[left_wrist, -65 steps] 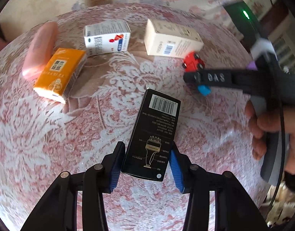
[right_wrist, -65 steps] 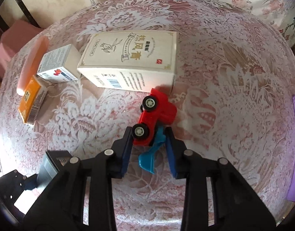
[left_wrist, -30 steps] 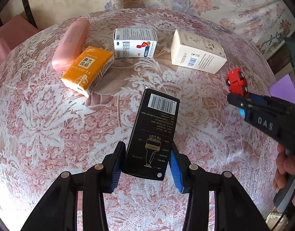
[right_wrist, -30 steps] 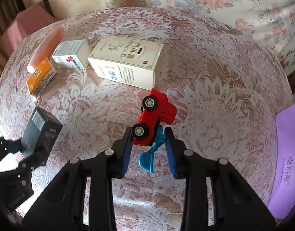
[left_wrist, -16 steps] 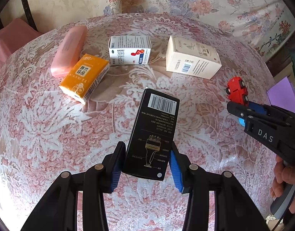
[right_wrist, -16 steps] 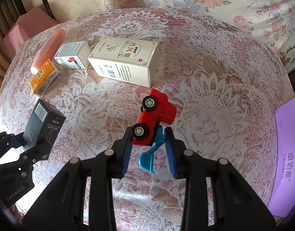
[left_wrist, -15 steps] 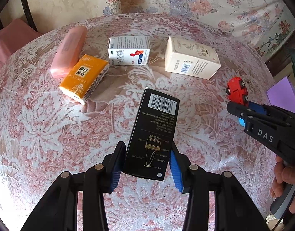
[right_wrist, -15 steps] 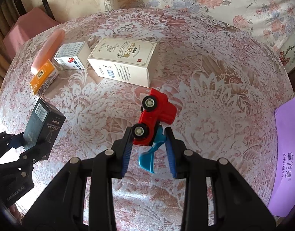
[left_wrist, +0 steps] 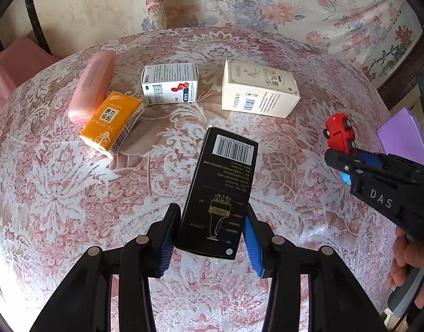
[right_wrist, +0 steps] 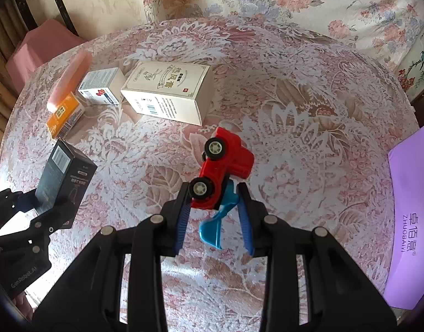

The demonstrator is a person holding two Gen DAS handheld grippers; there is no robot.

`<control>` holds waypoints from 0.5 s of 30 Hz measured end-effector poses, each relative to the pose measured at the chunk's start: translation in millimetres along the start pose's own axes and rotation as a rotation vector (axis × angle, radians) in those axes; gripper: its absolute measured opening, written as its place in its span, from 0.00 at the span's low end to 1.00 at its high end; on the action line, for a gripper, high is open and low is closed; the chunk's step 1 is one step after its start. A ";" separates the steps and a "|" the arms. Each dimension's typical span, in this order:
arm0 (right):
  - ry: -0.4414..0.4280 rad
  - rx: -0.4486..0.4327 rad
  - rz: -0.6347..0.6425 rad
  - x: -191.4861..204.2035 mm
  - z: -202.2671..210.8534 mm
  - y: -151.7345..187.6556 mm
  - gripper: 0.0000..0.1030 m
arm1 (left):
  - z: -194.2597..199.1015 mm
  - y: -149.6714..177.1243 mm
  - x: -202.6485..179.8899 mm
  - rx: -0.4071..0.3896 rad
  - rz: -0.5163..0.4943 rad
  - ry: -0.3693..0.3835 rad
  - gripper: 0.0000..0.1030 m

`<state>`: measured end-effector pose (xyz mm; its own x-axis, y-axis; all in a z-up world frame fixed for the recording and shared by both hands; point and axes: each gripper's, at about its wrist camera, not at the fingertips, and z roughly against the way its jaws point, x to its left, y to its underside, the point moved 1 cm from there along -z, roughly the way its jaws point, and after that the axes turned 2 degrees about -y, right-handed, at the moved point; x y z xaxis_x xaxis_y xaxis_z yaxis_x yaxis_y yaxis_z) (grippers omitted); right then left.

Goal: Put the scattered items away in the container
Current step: 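Lift the black box and toy car and carry them over the purple box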

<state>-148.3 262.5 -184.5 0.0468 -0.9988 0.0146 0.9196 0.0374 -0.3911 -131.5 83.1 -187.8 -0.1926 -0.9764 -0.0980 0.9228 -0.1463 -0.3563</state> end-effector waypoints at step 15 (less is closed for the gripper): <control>0.003 -0.019 -0.019 -16.5 13.6 6.9 0.35 | 10.7 2.1 -15.4 -0.015 -0.017 -0.003 0.43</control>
<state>-137.4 279.7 -174.9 0.0284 -0.9994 0.0191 0.9129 0.0181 -0.4079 -123.1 96.2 -177.2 -0.2077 -0.9741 -0.0891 0.9143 -0.1609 -0.3718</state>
